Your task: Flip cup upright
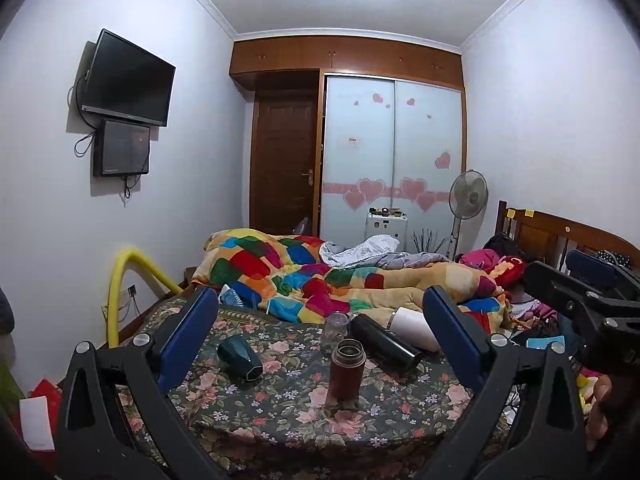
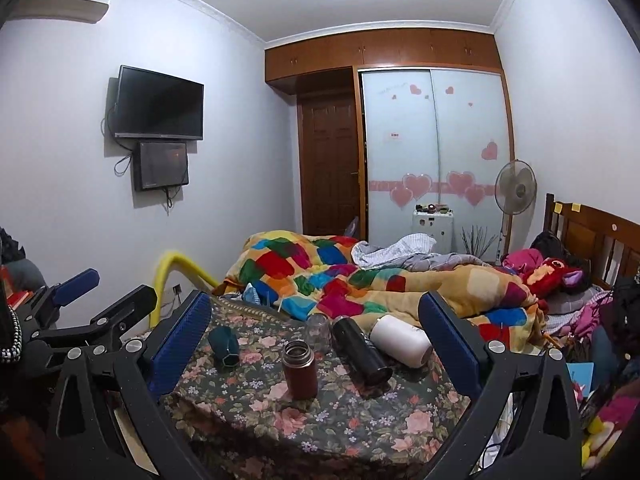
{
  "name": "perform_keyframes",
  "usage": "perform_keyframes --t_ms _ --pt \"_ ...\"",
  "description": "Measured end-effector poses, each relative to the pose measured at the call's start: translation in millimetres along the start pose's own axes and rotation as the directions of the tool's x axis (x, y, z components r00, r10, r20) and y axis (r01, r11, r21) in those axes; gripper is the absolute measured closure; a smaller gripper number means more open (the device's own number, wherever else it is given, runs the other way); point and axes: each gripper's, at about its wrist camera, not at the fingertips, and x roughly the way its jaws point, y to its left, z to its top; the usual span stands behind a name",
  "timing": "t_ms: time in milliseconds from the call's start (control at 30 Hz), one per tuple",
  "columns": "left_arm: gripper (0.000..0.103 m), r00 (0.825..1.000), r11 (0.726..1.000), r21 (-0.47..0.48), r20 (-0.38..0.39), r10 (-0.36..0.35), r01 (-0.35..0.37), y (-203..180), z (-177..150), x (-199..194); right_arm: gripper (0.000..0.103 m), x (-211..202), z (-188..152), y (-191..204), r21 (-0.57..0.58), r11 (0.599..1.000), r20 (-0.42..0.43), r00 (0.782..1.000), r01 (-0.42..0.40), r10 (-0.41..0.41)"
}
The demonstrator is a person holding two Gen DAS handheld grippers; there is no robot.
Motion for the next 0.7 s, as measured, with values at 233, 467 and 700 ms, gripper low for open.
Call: perform_keyframes --t_ms 233,467,700 --pt "0.0 1.0 1.0 0.002 -0.007 -0.004 0.004 -0.5 1.2 0.8 0.0 0.2 -1.1 -0.4 0.004 1.0 -0.003 1.0 0.0 0.0" --pt "0.0 1.0 1.0 0.0 -0.01 -0.008 0.008 -2.0 1.6 3.4 0.0 1.0 -2.1 -1.9 0.01 1.0 -0.008 1.0 -0.001 0.002" --pt "0.0 1.0 1.0 0.001 -0.012 -0.01 0.01 -1.7 0.9 4.5 0.0 1.7 -1.9 -3.3 0.014 1.0 -0.011 1.0 0.0 0.0"
